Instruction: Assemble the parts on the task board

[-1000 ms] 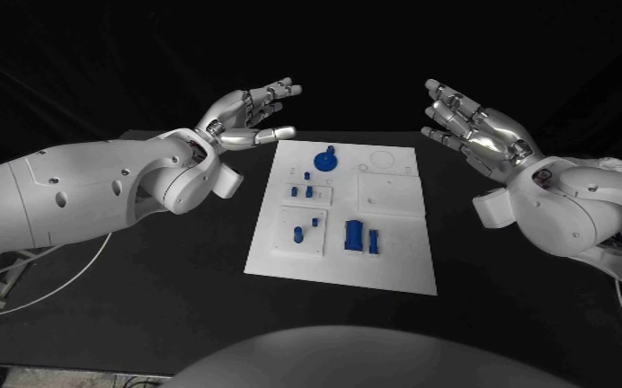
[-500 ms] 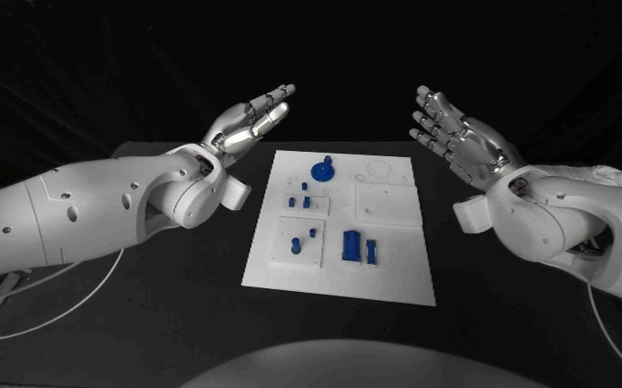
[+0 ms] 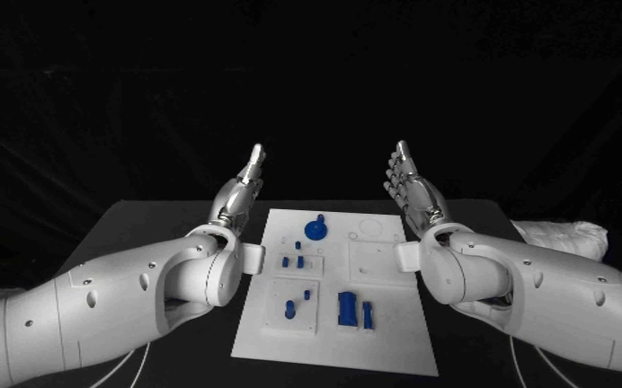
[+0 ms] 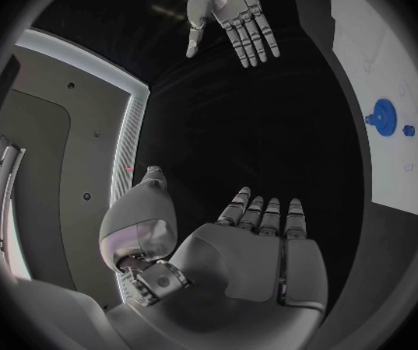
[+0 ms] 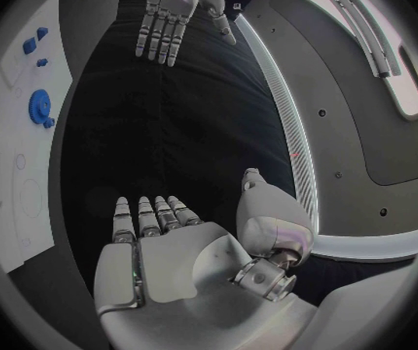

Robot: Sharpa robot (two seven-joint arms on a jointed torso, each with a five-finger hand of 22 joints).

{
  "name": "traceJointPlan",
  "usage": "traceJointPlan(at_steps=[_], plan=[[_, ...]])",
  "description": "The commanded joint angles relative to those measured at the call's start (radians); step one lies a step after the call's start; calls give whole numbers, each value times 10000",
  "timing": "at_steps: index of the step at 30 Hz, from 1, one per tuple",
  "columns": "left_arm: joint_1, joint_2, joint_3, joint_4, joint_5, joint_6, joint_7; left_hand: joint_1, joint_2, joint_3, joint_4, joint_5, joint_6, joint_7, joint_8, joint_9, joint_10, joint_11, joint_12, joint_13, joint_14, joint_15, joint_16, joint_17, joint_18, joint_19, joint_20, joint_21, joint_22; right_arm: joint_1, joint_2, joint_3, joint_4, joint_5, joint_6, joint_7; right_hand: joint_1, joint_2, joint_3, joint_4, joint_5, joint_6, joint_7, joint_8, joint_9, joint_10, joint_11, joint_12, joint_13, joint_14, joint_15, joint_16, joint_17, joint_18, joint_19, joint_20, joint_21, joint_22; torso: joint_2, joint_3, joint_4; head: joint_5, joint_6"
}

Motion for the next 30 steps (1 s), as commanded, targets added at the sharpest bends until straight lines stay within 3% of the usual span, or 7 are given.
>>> traceJointPlan(at_steps=[1, 2, 3, 12, 13, 25, 30], plan=[[-90, 88, 88, 27, 819, -1206, 12, -1319, 1017, 756, -339, -135, -510, 6, -67, -251, -125, 2, -58, -19, -4, -90, -35, -11, -70, -4, -740, -36, -425, -110, 114, 80, -93, 494, -1190, 351, -1279, -40, 562, -330, -52, -393, 78, -72, -20, -2, 87, -35, -13, 0, -49, -29, -13, -137, 5, -1013, -38, -14, -36, -62, 116, -117, 330], [-103, 97, 100, 28, 836, -1232, 11, -1427, 1017, 756, -368, -135, -556, 6, -67, -251, -125, 2, -58, -19, -4, -90, -35, -11, -70, -4, -740, -36, -425, -126, 131, 95, -104, 506, -1221, 355, -1386, -40, 562, -1036, -52, -393, 78, -72, -20, -2, 87, -35, -13, 0, -49, -29, -13, -137, 5, -1013, -38, -14, -38, -66, 123, -128, 362], [-106, 99, 104, 28, 840, -1240, 11, -1520, 1017, 756, -1076, -135, -606, 6, -67, -251, -125, 2, -58, -19, -4, -90, -35, -11, -70, -4, -740, -36, -425, -132, 138, 101, -108, 511, -1234, 357, -1495, -40, 562, -1036, -52, -393, 78, -72, -20, -2, 87, -35, -13, 0, -49, -29, -13, -137, 5, -1013, -38, -14, -40, -69, 128, -136, 385], [-106, 99, 104, 28, 840, -1240, 11, -2382, 1017, 756, -1076, -135, -908, 6, -67, -251, -125, 2, -58, -19, -4, -90, -35, -11, -70, -4, -740, -36, -425, -132, 138, 101, -108, 511, -1234, 357, -2319, -40, 562, -1036, -52, -393, 78, -72, -20, -2, 87, -35, -13, 0, -49, -29, -13, -137, 5, -1013, -38, -14, -41, -71, 131, -142, 401], [-106, 99, 104, 28, 840, -1240, 11, -2438, 1017, 756, -1076, -135, -1616, 6, -67, -251, -125, 2, -58, -19, -4, -90, -35, -11, -70, -4, -740, -36, -425, -132, 138, 101, -108, 511, -1234, 357, -2391, -40, 562, -1036, -52, -393, 78, -72, -20, -2, 87, -35, -13, 0, -49, -29, -13, -137, 5, -1013, -38, -14, -41, -71, 131, -142, 401], [-106, 99, 104, 28, 840, -1240, 11, -3102, 1017, 756, -1076, -135, -1616, 6, -67, -251, -125, 2, -58, -19, -4, -90, -35, -11, -70, -4, -740, -36, -425, -132, 138, 101, -108, 511, -1234, 357, -3307, -40, 562, -1036, -52, -393, 78, -72, -20, -2, 87, -35, -13, 0, -49, -29, -13, -137, 5, -1013, -38, -14, -41, -71, 131, -142, 401], [-106, 99, 104, 28, 840, -1240, 11, -4155, 1017, 756, -1076, -135, -1616, 6, -67, -251, -125, 2, -58, -19, -4, -90, -35, -11, -70, -4, -740, -36, -425, -132, 138, 101, -108, 511, -1234, 357, -4035, -40, 562, -1036, -52, -393, 78, -72, -20, -2, 87, -35, -13, 0, -49, -29, -13, -137, 5, -1013, -38, -14, -41, -71, 131, -142, 401]])
